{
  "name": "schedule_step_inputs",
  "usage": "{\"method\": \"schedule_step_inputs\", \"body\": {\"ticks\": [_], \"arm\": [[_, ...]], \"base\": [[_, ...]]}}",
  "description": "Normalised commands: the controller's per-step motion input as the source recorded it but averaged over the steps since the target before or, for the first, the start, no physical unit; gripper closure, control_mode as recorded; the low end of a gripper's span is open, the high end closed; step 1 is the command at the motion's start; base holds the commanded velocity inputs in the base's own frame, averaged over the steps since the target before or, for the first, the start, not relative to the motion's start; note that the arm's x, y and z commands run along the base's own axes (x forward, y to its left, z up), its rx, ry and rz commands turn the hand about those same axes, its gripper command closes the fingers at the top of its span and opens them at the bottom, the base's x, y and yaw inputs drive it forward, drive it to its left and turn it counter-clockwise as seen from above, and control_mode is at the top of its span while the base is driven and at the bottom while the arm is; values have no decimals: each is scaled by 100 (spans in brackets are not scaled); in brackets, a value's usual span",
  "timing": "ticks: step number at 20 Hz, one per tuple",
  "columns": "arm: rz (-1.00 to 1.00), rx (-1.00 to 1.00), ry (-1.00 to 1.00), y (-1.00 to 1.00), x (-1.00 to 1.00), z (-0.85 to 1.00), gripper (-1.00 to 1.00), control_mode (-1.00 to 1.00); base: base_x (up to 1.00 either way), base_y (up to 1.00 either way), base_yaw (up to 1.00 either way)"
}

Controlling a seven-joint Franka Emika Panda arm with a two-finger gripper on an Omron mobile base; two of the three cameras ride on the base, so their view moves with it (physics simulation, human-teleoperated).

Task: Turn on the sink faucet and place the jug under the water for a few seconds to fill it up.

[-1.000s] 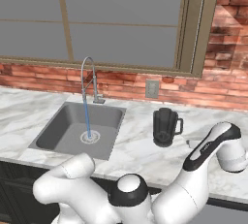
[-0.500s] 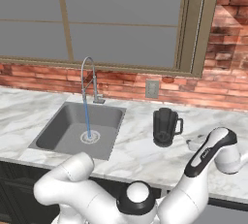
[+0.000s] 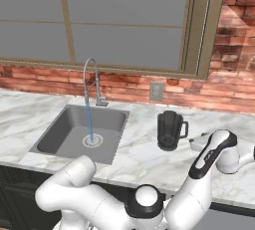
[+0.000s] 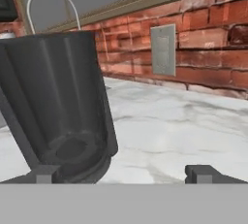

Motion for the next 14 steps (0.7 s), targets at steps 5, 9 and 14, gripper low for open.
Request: {"method": "schedule_step_inputs", "body": {"ticks": [5,9,14], "arm": [[0,0,-2,0,52,0,-100,-100],[0,0,0,0,45,0,-100,-100],[0,0,0,0,46,-4,-100,-100]], "base": [[0,0,0],[0,0,0],[0,0,0]]}}
